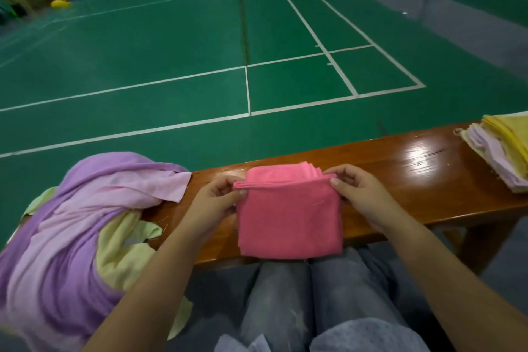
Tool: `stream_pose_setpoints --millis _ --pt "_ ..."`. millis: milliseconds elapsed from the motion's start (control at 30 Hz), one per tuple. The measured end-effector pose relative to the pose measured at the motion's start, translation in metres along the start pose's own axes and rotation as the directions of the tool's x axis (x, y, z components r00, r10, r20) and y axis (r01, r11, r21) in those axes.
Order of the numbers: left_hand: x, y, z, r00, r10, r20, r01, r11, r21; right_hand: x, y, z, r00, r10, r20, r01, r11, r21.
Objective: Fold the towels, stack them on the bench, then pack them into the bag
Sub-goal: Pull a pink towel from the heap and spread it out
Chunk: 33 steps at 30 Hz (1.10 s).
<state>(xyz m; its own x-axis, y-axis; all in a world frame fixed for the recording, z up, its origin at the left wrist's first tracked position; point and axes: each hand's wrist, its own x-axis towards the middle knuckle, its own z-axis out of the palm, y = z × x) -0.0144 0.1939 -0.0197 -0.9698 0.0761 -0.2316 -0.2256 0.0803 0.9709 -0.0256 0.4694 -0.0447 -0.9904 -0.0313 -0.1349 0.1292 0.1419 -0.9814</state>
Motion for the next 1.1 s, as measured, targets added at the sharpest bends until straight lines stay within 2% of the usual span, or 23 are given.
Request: stream_pose_setpoints --millis 167,300,400,600,767,900,1000,1100 --pt "0.061 -0.013 0.013 0.988 -0.008 -0.151 0.023 0.995 0.100 0.060 0.009 0.012 0.995 -0.045 -0.089 0.038 0.996 -0.079" --pt "0.094 -0.029 0.015 0.975 0.097 -0.200 -0.027 0.946 0.324 0.093 0.023 0.016 0.996 -0.053 -0.067 0.031 0.953 -0.301" --pt "0.108 -0.035 0.012 0.975 0.145 -0.168 -0.045 0.871 0.488 0.105 0.031 0.017 0.996 -0.064 -0.055 0.031 0.883 -0.468" --pt "0.126 -0.045 0.010 0.970 0.071 -0.233 0.050 0.878 0.476 0.118 0.029 0.018 0.997 -0.061 -0.050 0.015 0.771 -0.636" --pt "0.136 -0.045 0.011 0.951 -0.019 -0.309 0.166 0.875 0.455 0.126 0.024 0.017 0.996 -0.065 -0.068 0.008 0.782 -0.624" --pt "0.129 -0.043 0.007 0.909 -0.094 -0.406 0.276 0.866 0.418 0.115 0.027 0.016 0.989 -0.011 -0.148 -0.081 0.795 -0.601" --pt "0.097 -0.047 0.004 0.891 -0.203 -0.405 0.379 0.824 0.421 0.083 0.033 0.015 0.959 0.134 -0.251 -0.238 0.860 -0.450" --pt "0.059 -0.044 0.016 0.886 -0.303 -0.351 0.453 0.730 0.513 0.046 0.044 0.015 0.915 0.311 -0.258 -0.363 0.913 -0.186"
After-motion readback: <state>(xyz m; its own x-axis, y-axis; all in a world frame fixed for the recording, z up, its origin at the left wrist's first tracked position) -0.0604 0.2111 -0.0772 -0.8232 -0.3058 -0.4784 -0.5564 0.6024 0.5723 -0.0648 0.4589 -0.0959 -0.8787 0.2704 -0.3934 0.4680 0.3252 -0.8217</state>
